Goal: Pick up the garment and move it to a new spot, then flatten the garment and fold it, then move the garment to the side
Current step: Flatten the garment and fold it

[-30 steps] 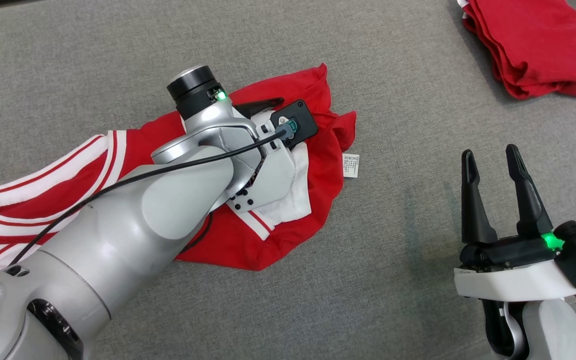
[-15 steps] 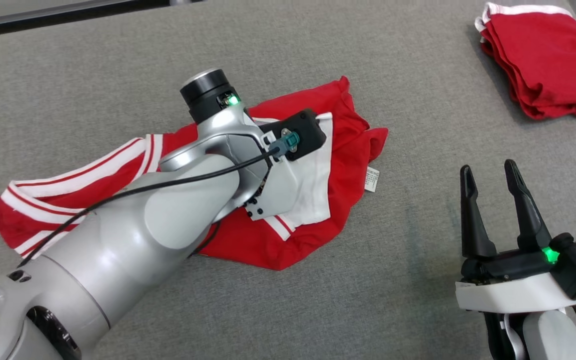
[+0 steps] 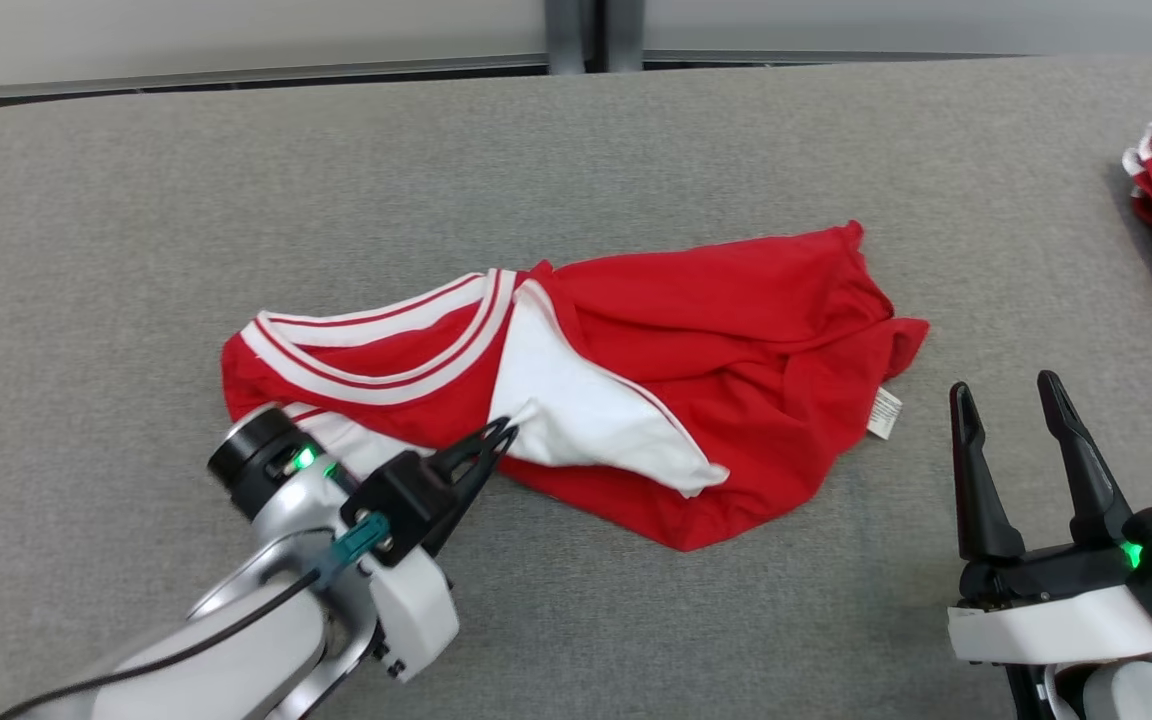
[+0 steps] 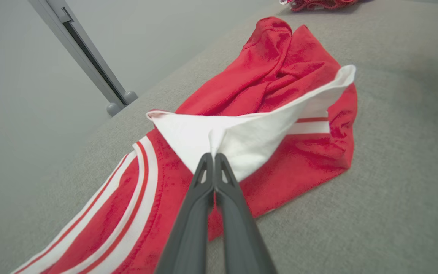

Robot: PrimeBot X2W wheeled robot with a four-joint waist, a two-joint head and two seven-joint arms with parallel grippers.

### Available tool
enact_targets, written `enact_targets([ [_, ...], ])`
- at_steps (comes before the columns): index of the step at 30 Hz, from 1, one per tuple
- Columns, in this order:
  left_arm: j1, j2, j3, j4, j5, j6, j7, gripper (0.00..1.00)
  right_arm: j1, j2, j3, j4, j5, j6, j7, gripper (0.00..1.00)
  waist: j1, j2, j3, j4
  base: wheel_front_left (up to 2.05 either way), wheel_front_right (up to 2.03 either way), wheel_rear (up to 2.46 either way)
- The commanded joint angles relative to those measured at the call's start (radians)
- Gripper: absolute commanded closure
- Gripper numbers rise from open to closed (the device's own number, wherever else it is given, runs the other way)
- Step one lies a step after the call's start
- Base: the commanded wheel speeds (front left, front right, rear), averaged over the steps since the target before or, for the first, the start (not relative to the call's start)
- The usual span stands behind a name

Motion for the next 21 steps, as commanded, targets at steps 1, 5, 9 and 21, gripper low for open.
enact_targets([
  [1,0.052,0.036,0.018,-0.052,-0.027,0.036,-0.012,1.00,0.010,-0.010,-0.003,-0.001,0.004,-0.002,0.000,0.00,0.0000,0.0000,-0.017,0.059,0.00,0.00,0.00],
  [5,0.168,0.131,0.035,-0.148,-0.070,0.104,-0.025,1.00,0.013,-0.022,-0.001,0.004,0.006,-0.002,0.000,0.00,0.0000,0.0000,-0.016,0.111,0.00,0.00,0.00],
  [9,0.247,0.161,0.034,-0.185,-0.098,0.150,-0.038,1.00,0.008,-0.033,-0.001,0.004,0.007,-0.002,0.000,0.00,0.0000,0.0000,-0.015,0.145,0.00,0.00,0.00],
  [21,0.398,0.148,0.073,-0.193,-0.200,0.318,-0.019,0.00,0.002,-0.047,0.006,0.001,0.010,-0.002,0.000,0.00,0.0000,0.0000,-0.008,0.146,0.00,0.00,0.00],
])
